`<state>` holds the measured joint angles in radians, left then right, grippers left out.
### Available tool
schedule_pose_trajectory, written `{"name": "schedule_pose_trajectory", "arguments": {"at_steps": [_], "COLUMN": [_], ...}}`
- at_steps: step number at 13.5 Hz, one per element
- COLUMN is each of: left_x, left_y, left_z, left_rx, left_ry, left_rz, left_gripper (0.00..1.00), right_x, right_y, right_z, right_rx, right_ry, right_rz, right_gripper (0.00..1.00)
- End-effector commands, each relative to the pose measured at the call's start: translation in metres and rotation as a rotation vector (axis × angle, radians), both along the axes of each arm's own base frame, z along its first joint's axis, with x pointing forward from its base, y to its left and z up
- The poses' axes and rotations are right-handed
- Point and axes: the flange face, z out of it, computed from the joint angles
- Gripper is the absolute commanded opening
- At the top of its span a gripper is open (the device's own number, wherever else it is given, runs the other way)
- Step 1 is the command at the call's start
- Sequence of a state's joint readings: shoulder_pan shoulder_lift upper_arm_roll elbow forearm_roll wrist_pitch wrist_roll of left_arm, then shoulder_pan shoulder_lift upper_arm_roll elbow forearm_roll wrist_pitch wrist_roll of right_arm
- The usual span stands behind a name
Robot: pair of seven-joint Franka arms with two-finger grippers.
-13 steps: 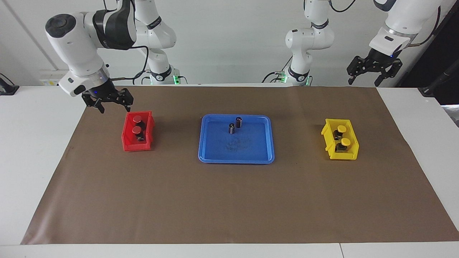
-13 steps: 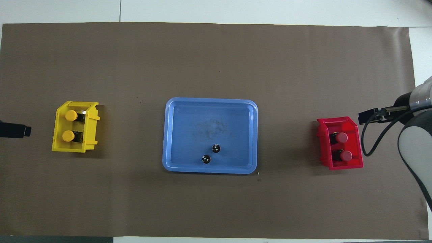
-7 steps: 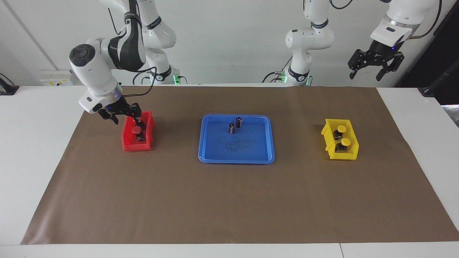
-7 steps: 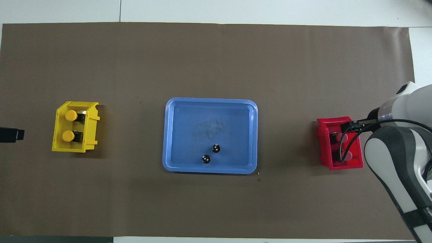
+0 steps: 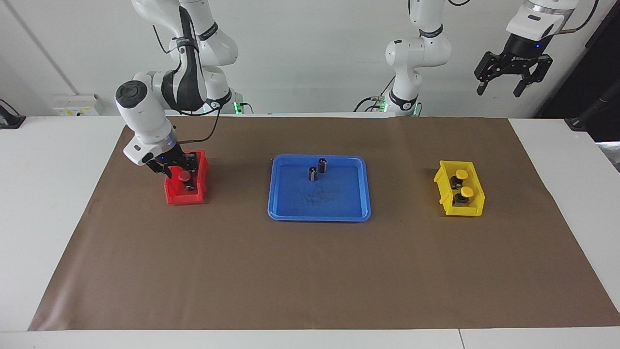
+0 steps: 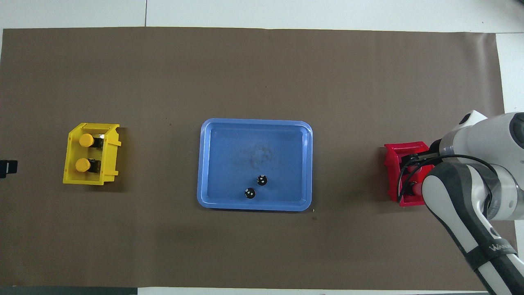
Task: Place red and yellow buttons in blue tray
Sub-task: 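Grasp a red button with the right gripper while the left gripper reaches yellow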
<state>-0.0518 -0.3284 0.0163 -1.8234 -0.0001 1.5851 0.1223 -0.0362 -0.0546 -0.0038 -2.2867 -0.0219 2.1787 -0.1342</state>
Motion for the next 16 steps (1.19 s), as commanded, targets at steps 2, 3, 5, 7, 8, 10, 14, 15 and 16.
{"name": "schedule_pose_trajectory", "arguments": {"at_steps": [2,3,5,7,8,10,14,15,16], "left_x": [0.007,0.012,0.025,0.028,0.033,0.045,0.056,0.058,0.06], "left_y": [-0.002,-0.003,-0.005,-0.003,-0.003,0.012,0.027,0.027,0.029], "left_z": [-0.064,-0.078,-0.118,-0.154,-0.182,-0.215,-0.24,-0.242,-0.246], "left_rx": [-0.006,-0.005,-0.002,-0.003,-0.002,0.001,0.003,0.004,0.004], "left_ry": [0.02,0.028,0.057,0.031,0.044,0.056,0.071,0.067,0.07], "left_rz": [0.029,0.03,0.022,0.024,0.026,0.017,0.006,0.006,0.011], "left_gripper": [1.0,1.0,1.0,1.0,1.0,1.0,0.85,0.8,0.77], "right_x": [-0.007,-0.009,-0.012,-0.013,-0.014,-0.014,-0.004,0.007,0.022], "right_y": [0.0,0.0,-0.001,-0.001,0.0,-0.001,-0.001,0.001,0.003], "right_z": [-0.011,-0.014,-0.021,-0.022,-0.023,-0.023,-0.009,0.002,0.02], "right_rx": [0.012,0.012,0.012,0.013,0.013,0.013,0.014,0.015,0.016], "right_ry": [-0.026,-0.033,-0.026,-0.024,-0.021,-0.021,-0.007,0.022,0.045], "right_rz": [0.025,0.025,0.031,0.04,0.042,0.049,0.064,0.066,0.065], "right_gripper": [0.68,0.67,0.65,0.58,0.53,0.42,0.25,0.25,0.25]}}
